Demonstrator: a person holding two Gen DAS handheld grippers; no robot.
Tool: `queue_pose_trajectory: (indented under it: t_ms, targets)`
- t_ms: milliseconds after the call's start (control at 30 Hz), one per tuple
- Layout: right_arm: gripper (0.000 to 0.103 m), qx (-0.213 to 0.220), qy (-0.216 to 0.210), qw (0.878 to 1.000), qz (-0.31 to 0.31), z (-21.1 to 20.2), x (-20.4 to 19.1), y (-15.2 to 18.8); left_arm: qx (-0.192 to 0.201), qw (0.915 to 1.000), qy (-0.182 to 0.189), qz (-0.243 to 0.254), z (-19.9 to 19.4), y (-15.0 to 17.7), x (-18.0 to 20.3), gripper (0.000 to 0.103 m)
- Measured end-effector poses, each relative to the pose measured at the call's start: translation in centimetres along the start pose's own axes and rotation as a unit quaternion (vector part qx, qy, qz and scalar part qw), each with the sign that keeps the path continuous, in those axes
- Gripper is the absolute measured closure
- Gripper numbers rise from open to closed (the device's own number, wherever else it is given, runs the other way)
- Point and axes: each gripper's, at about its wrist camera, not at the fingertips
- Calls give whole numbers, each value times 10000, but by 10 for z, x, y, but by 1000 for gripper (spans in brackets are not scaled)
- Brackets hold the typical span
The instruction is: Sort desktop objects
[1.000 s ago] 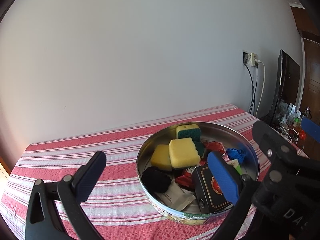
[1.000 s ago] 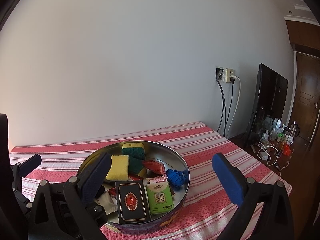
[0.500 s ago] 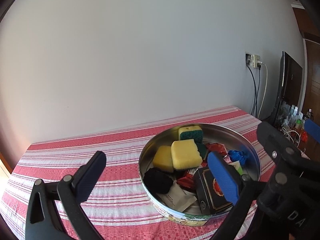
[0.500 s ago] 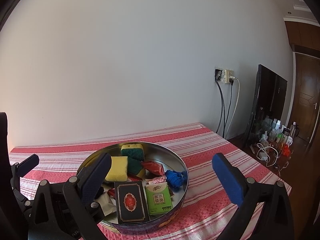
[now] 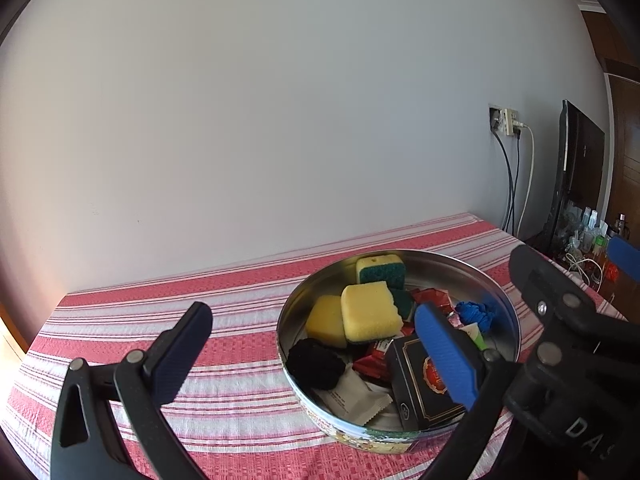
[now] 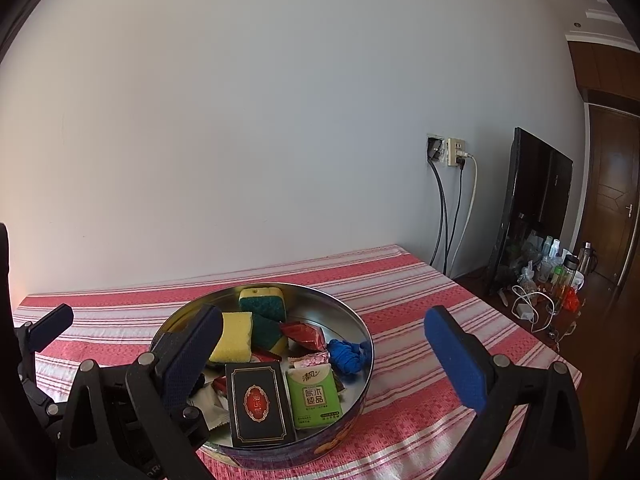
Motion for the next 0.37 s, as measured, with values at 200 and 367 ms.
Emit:
queue_pose_trajectory:
  t_ms: [200, 367]
  targets:
    - [1, 26, -22, 10000, 15, -2, 0, -1, 23, 10000, -68, 60, -2, 0, 0, 0]
    - [1, 41, -20, 10000, -25, -4, -4, -2, 43, 10000, -20, 0, -4, -1, -2, 0]
Point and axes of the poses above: each gripper's, at about its wrist camera, not at the fingertips, and z roughly the way its jaws point, x to its right, y to its underside, and after that the axes turned 7 degrees about -z, right-handed
